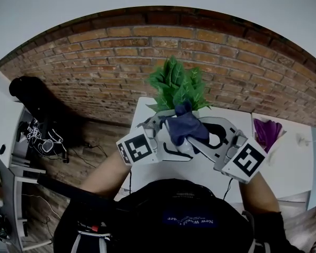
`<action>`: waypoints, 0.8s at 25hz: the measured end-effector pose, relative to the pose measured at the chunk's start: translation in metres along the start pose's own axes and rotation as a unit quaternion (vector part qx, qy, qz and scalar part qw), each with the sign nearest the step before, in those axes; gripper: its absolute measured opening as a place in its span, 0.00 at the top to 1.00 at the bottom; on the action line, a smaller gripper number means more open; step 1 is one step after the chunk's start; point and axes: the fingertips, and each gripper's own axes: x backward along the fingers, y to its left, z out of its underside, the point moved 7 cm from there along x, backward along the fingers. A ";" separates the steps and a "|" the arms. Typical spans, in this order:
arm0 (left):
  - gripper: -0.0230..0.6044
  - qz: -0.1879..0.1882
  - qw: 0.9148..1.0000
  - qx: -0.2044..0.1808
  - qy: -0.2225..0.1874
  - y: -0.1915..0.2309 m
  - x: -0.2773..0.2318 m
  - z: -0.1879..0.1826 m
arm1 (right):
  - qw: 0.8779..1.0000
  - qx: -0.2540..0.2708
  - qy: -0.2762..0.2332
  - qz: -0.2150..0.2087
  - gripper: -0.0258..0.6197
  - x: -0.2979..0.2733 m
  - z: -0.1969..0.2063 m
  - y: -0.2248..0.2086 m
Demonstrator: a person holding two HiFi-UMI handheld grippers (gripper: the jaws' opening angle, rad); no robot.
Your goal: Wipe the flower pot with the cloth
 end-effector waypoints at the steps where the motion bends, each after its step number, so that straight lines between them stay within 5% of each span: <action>1: 0.10 -0.006 1.000 0.002 0.000 0.002 0.002 0.001 | 1.000 0.000 0.003 -0.009 0.79 0.003 0.003 0.006; 8: 0.10 -0.023 1.000 0.013 -0.002 0.009 0.008 0.008 | 0.999 -0.028 0.017 -0.033 0.78 0.014 0.016 0.023; 15: 0.10 0.013 0.999 0.016 -0.026 0.000 -0.001 -0.002 | 0.997 -0.047 -0.043 0.052 0.78 0.017 -0.007 -0.033; 20: 0.10 0.018 0.999 0.007 -0.032 -0.003 -0.004 -0.008 | 0.997 -0.059 -0.033 0.039 0.78 0.005 -0.001 -0.034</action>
